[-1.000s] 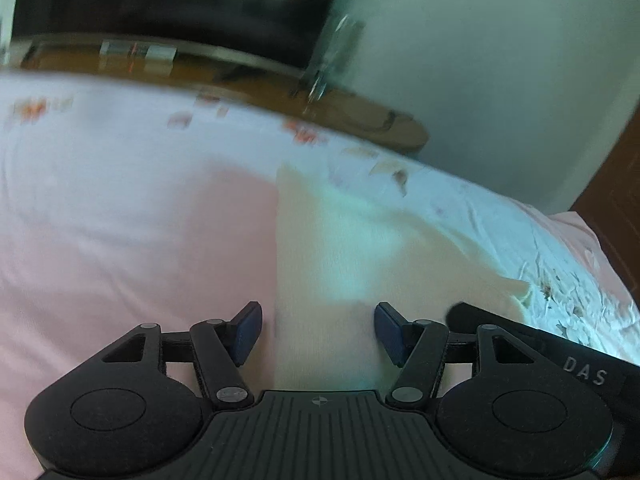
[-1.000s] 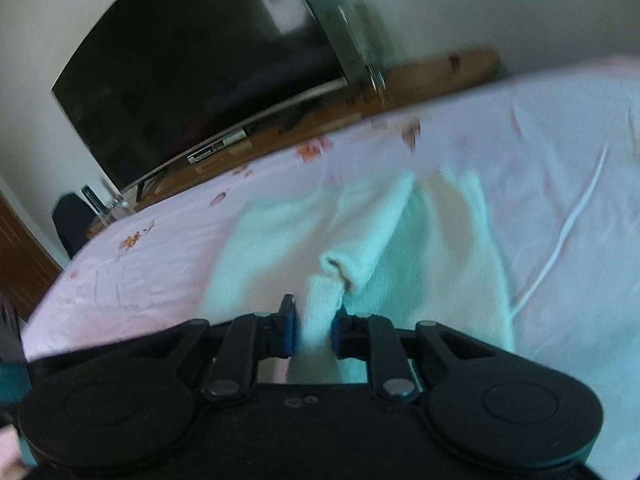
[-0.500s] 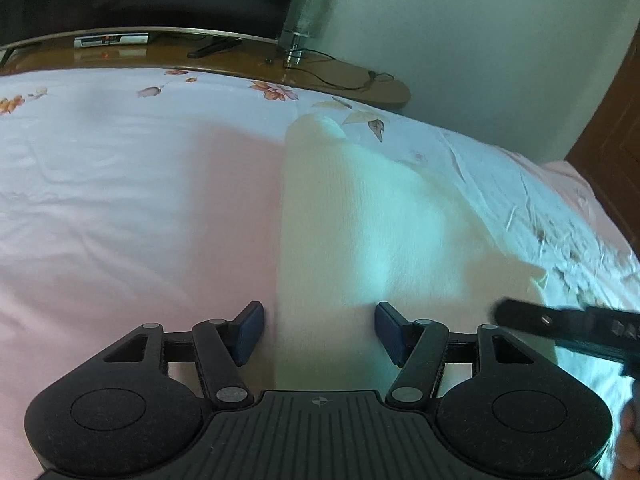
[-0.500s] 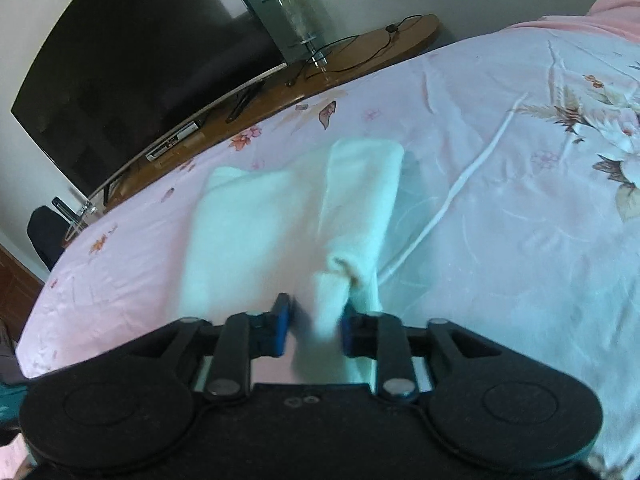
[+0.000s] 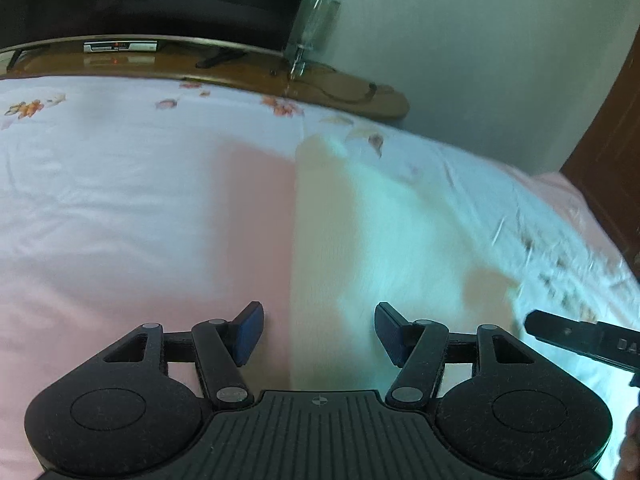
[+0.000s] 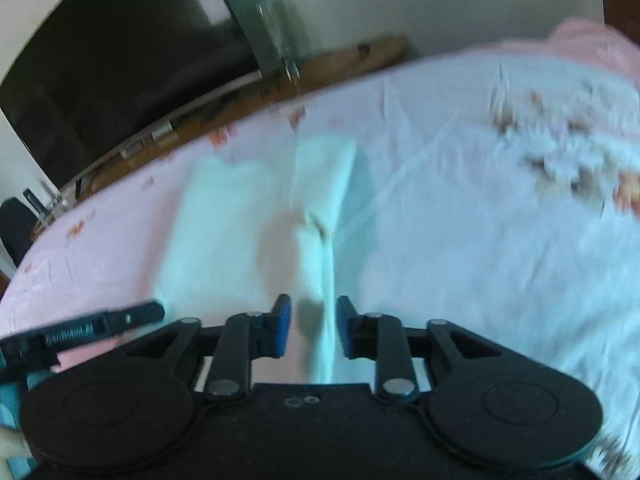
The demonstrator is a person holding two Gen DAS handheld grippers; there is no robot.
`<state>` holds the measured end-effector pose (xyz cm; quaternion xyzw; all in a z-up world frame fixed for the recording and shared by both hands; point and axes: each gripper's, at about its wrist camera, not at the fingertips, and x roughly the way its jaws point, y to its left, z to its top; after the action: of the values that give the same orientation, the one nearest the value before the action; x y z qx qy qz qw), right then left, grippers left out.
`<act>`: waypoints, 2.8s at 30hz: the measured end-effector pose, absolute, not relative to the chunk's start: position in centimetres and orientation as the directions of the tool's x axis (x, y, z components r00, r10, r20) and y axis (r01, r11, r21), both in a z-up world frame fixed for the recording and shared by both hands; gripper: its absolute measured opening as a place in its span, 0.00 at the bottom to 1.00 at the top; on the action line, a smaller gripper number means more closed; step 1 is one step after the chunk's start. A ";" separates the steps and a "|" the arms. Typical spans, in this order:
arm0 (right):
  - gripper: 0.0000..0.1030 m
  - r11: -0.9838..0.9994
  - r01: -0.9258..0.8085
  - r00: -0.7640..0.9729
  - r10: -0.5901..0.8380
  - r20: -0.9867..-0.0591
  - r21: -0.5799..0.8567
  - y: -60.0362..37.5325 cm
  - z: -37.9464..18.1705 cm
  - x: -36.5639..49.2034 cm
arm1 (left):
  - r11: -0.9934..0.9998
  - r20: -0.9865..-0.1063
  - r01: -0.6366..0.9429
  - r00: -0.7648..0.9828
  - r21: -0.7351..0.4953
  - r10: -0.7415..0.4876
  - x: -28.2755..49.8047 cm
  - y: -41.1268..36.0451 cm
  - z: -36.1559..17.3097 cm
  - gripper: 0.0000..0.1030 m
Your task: Fold small clothes
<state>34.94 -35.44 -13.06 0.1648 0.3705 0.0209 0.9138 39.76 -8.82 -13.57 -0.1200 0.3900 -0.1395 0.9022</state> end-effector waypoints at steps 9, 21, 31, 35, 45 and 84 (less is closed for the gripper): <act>0.52 0.954 0.125 0.762 0.083 -0.642 0.271 -35.1 -12.6 39.9 | 0.923 -0.630 0.197 0.682 -0.330 -0.371 43.1 -11.2 -11.1 0.60; 0.34 0.960 0.040 0.757 0.151 -0.636 0.276 -34.6 -15.3 45.5 | 0.939 -0.707 0.058 0.643 -0.338 -0.294 49.9 -11.8 -15.7 0.60; 0.40 0.967 0.069 0.754 0.109 -0.647 0.243 -35.4 -15.8 45.4 | 0.952 -0.721 0.021 0.647 -0.306 -0.247 50.3 -11.9 -16.2 0.86; 0.39 0.977 0.055 0.783 0.087 -0.616 0.207 -34.6 -14.0 43.6 | 0.955 -0.718 0.043 0.649 -0.293 -0.249 49.6 -11.7 -15.5 0.86; 0.38 0.990 0.051 0.787 0.041 -0.616 0.131 -32.5 -12.7 39.2 | 0.960 -0.723 0.106 0.638 -0.259 -0.265 45.5 -11.3 -14.8 0.86; 0.60 0.963 0.111 0.733 0.086 -0.674 0.244 -32.1 -13.6 33.4 | 0.948 -0.734 0.159 0.602 -0.277 -0.315 41.6 -10.0 -13.9 0.86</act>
<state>33.44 -32.06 -13.63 0.1350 0.3650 -0.0069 0.9211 41.58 -9.98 -13.87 -0.0921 0.4259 -0.1331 0.8902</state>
